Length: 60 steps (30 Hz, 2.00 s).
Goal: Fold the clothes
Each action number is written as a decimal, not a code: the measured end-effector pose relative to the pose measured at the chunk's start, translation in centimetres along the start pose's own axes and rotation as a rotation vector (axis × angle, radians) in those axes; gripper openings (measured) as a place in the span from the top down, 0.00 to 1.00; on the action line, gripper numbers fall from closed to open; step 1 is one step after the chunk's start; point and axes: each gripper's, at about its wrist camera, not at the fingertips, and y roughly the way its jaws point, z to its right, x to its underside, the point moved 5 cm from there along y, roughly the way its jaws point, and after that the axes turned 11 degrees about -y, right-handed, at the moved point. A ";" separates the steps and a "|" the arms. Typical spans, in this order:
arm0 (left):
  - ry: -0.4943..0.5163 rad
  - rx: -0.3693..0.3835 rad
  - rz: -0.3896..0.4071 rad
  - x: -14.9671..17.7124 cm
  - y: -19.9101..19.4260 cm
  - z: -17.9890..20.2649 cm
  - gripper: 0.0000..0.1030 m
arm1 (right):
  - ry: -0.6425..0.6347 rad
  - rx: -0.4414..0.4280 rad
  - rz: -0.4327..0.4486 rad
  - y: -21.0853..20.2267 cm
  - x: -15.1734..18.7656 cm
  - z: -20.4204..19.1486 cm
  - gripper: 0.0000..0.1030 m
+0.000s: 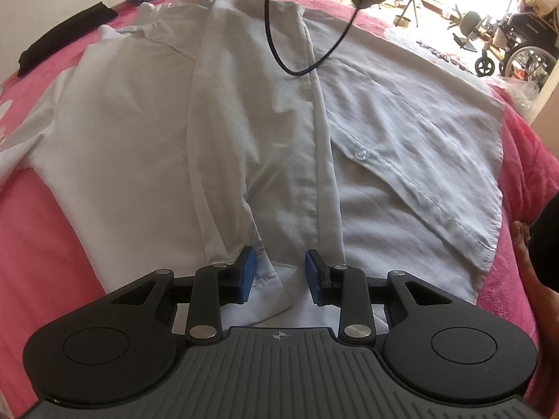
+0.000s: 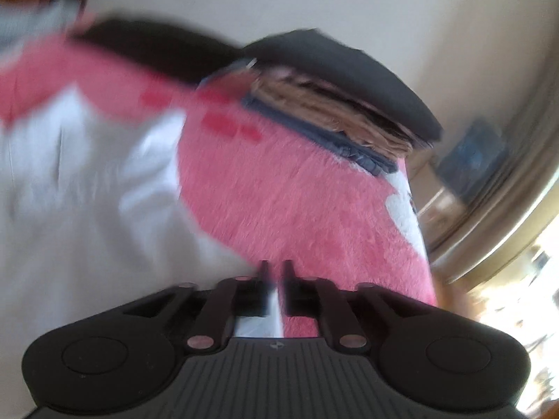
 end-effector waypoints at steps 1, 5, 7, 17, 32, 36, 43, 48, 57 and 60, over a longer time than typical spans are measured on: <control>0.000 0.001 0.001 0.0 0.0 0.0 0.70 | 0.078 -0.010 0.022 -0.8 0.0 1.5 0.62; -0.001 0.007 0.006 0.1 0.0 -0.1 0.70 | 0.357 -0.096 0.091 -5.5 1.4 7.2 0.62; -0.004 0.010 0.008 0.1 0.0 -0.2 0.70 | 0.413 -0.154 0.106 -8.5 2.9 8.8 0.64; -0.021 0.004 0.032 0.3 0.0 -0.2 0.69 | 0.295 -0.424 -0.147 -13.3 13.0 2.5 0.87; -0.087 -0.064 0.147 1.8 -4.1 -0.3 0.56 | -0.005 -0.615 -0.054 -24.3 10.0 -7.6 0.88; -0.222 -0.072 0.162 1.6 -5.5 -2.5 0.56 | -0.094 -0.800 -0.025 -26.6 9.3 -14.7 0.88; -0.535 -0.231 0.326 -0.3 -11.9 -11.6 0.56 | -0.213 -0.950 -0.081 -26.7 10.5 -23.8 0.88; -0.810 -0.453 0.547 -2.3 -19.8 -21.0 0.56 | -0.215 -0.926 -0.126 -25.7 11.5 -25.4 0.87; -1.331 -0.502 0.877 -3.0 -29.6 -32.6 0.40 | -0.065 -0.971 -0.185 -25.8 11.9 -23.3 0.87; -1.391 -0.523 0.832 -3.2 -28.8 -35.8 0.37 | -0.053 -0.980 -0.184 -26.0 12.0 -23.2 0.87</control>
